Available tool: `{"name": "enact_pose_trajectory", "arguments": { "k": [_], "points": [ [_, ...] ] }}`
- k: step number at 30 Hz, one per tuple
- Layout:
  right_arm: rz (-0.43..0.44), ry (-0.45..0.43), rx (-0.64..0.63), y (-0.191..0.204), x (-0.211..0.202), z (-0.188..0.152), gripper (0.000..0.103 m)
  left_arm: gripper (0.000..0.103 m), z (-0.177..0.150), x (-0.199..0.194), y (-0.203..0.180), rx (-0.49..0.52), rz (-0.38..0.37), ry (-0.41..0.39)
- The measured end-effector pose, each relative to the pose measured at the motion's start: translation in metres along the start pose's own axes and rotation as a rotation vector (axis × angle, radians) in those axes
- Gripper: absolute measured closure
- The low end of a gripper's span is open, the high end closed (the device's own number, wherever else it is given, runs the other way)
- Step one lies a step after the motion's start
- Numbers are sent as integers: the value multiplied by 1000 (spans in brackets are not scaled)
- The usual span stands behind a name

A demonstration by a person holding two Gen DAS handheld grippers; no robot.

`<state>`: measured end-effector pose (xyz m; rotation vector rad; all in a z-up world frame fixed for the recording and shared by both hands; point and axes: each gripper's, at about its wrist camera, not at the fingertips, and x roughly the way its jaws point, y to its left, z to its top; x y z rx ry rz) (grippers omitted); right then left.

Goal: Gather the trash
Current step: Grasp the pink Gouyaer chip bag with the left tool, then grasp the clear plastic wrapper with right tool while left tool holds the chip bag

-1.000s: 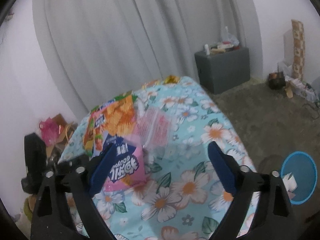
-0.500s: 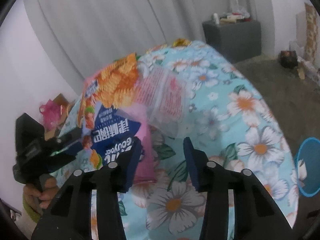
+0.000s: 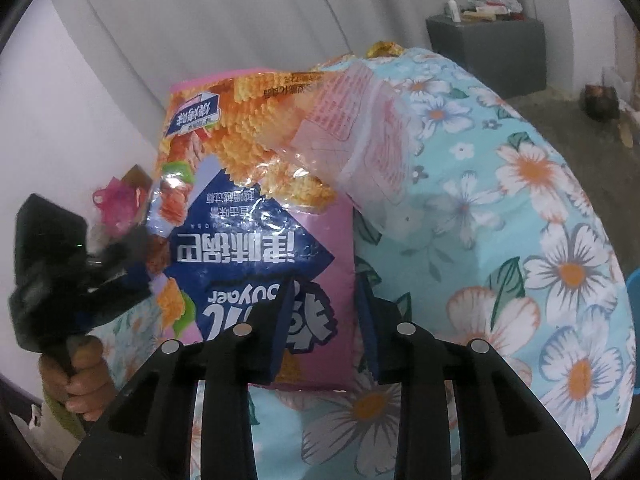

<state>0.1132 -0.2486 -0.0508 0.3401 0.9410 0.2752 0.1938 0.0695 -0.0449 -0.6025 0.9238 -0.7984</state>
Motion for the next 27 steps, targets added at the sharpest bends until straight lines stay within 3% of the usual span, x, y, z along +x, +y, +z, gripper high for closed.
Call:
{"name": "enact_pose_trajectory", "arguments": {
  "k": [6, 8, 9, 17, 20, 22, 24, 27],
  "points": [
    [-7, -1, -16, 2, -2, -1, 73, 96, -4, 14, -9, 57, 103, 20],
    [-28, -23, -33, 5, -8, -1, 73, 98, -3, 15, -13, 80, 127, 11],
    [-68, -77, -65, 10, -21, 0, 72, 99, -4, 13, -15, 93, 140, 6],
    [-165, -177, -106, 18, -40, 7, 65, 101, -8, -6, -36, 174, 222, -68],
    [-205, -228, -102, 19, -48, 6, 41, 101, -10, -10, -35, 171, 236, -79],
    [-227, -302, -95, 22, -60, 6, 19, 101, -11, -10, -35, 168, 242, -81],
    [-244, -385, -95, 25, -74, 6, 8, 101, -13, -12, -33, 165, 244, -81],
    [-261, -481, -108, 29, -91, 8, 8, 101, -12, -15, -31, 165, 242, -81]
  ]
}}
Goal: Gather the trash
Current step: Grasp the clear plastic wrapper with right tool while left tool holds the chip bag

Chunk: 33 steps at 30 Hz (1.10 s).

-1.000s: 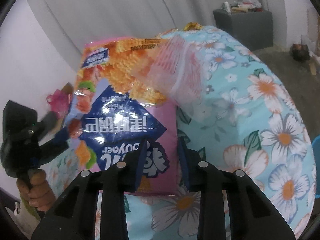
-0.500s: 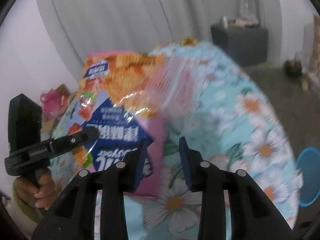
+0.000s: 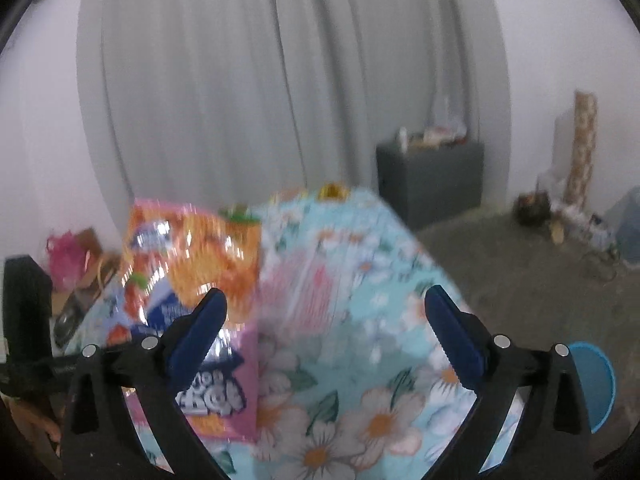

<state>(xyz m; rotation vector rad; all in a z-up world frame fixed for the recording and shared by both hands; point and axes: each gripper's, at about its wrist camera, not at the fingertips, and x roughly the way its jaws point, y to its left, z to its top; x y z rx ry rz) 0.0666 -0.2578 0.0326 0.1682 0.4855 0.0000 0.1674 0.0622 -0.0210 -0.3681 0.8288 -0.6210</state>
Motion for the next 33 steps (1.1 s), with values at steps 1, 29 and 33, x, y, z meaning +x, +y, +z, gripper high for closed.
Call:
{"name": "enact_pose_trajectory", "arguments": {
  "k": [1, 29, 33],
  "points": [
    [-10, -22, -2, -1, -2, 3, 8, 101, 0, -2, 2, 0, -1, -1],
    [-89, 145, -276, 21, 55, -39, 54, 101, 5, -21, 4, 27, 51, -50],
    [-69, 198, -299, 26, 66, -48, 65, 101, 5, -21, 5, 22, 50, -53]
  ]
}}
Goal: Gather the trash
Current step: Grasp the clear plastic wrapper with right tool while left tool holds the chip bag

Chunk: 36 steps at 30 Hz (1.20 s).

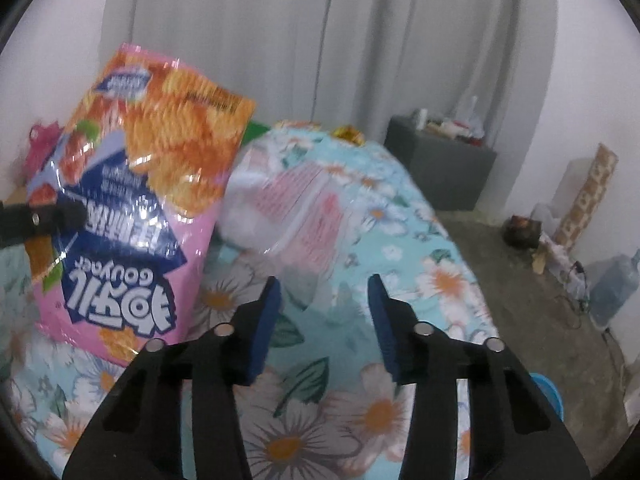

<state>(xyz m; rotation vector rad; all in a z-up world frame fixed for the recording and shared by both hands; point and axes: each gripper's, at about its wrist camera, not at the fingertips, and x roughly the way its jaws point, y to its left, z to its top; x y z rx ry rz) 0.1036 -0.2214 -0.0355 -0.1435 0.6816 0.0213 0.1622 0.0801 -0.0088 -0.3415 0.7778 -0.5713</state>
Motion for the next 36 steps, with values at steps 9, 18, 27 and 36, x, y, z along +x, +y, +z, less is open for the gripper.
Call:
{"name": "enact_pose_trajectory", "arguments": {
  "k": [9, 18, 27, 36],
  "points": [
    [25, 61, -63, 17, 19, 2, 65, 101, -1, -2, -3, 0, 4, 0],
    [6, 37, -52, 17, 15, 4, 44, 101, -2, -3, -4, 5, 10, -2],
    [-17, 96, -98, 23, 43, 25, 46, 101, -1, -4, -5, 5, 14, -2],
    [-11, 110, -2, 5, 44, 24, 82, 101, -1, -3, -13, 39, 29, -5]
  ]
}}
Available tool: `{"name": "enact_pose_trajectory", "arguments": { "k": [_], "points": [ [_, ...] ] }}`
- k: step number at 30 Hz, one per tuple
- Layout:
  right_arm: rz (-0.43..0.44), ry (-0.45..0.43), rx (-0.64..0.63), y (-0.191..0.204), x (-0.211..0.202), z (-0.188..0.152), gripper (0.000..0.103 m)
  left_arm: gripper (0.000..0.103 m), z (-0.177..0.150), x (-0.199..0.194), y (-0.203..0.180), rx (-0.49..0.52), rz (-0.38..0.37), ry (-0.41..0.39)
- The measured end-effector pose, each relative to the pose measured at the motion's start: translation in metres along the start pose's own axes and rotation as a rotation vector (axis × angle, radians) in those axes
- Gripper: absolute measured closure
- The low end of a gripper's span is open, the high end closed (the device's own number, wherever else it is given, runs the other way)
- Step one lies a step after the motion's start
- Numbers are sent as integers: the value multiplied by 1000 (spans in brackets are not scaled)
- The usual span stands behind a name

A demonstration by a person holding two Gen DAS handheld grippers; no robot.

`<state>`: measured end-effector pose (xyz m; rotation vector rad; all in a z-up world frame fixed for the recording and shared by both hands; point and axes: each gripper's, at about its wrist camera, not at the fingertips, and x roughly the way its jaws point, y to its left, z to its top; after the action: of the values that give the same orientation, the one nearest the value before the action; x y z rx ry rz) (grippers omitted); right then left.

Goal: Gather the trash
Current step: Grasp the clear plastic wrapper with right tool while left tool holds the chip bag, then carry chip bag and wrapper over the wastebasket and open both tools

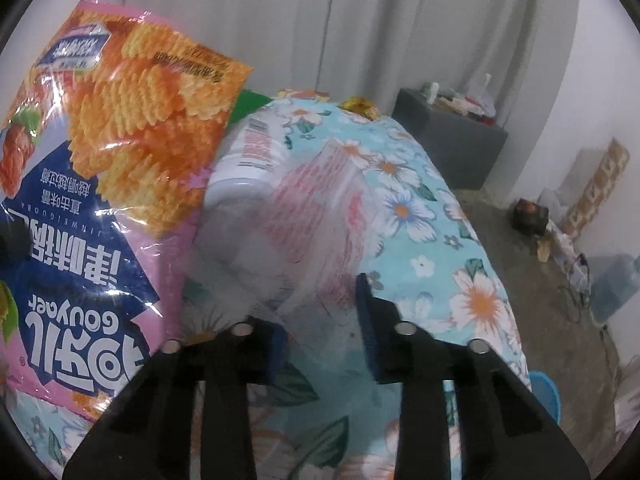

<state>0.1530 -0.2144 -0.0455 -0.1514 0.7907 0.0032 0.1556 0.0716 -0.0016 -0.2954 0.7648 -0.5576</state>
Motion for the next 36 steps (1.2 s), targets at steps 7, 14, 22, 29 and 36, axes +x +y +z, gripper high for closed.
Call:
{"name": "enact_pose_trajectory", "arguments": {
  "k": [7, 14, 22, 29, 36],
  "points": [
    [17, -38, 39, -9, -14, -3, 96, 102, 3, -1, -7, 30, 7, -6],
    [53, -70, 69, -15, -32, -8, 96, 102, 6, 0, -18, 67, 15, -15],
    [77, -104, 116, -28, -55, -11, 97, 103, 9, -1, -33, 107, 16, -29],
    [76, -128, 134, -30, -70, -15, 97, 103, 11, -3, -45, 130, 17, -36],
    [79, -141, 162, -35, -80, -22, 97, 103, 13, -5, -56, 166, 14, -52]
  ]
}}
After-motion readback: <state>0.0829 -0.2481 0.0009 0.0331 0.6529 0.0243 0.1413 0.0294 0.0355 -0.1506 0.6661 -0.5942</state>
